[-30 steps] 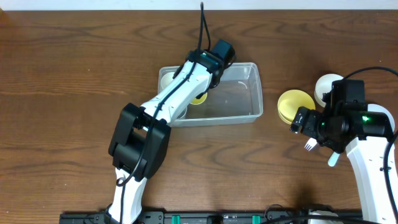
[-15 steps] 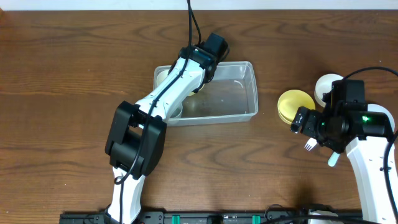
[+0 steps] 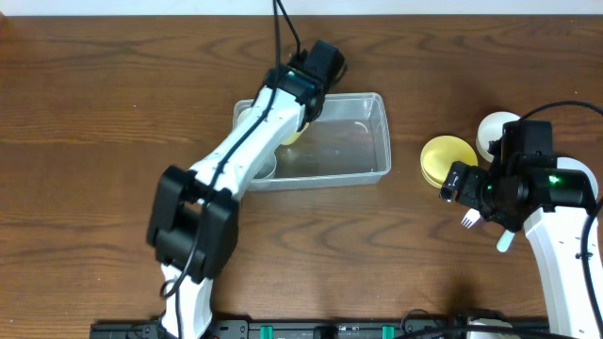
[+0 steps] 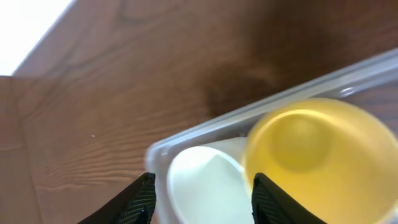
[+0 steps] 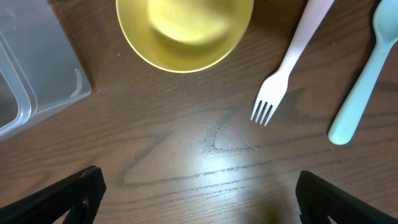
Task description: Pack container
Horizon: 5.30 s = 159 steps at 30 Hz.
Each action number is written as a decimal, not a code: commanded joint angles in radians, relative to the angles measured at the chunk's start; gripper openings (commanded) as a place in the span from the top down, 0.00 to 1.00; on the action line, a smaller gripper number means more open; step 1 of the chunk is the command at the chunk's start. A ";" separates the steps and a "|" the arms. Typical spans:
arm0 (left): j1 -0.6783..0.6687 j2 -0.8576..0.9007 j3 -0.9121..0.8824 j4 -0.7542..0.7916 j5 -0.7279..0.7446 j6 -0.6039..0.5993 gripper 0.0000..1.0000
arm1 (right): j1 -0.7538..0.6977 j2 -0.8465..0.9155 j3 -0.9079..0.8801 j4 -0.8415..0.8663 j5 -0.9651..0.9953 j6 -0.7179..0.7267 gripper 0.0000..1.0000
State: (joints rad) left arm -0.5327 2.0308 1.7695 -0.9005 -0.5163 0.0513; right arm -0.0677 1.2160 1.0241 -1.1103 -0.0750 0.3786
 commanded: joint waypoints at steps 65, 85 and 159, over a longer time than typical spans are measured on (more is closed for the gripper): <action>0.157 -0.007 -0.005 -0.086 0.602 -0.068 0.94 | -0.008 -0.010 0.017 -0.009 -0.005 -0.028 0.01; 0.157 0.037 -0.018 -0.086 0.594 -0.068 0.94 | -0.008 -0.010 0.017 -0.010 -0.004 -0.028 0.01; 0.660 -0.563 -0.108 -0.377 0.637 -0.223 0.67 | 0.136 0.246 0.422 -0.103 0.083 -0.348 0.01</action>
State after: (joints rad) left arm 0.1131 1.4643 1.6852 -1.2808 0.0963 -0.1406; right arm 0.0193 1.3758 1.4445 -1.2072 -0.0238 0.0895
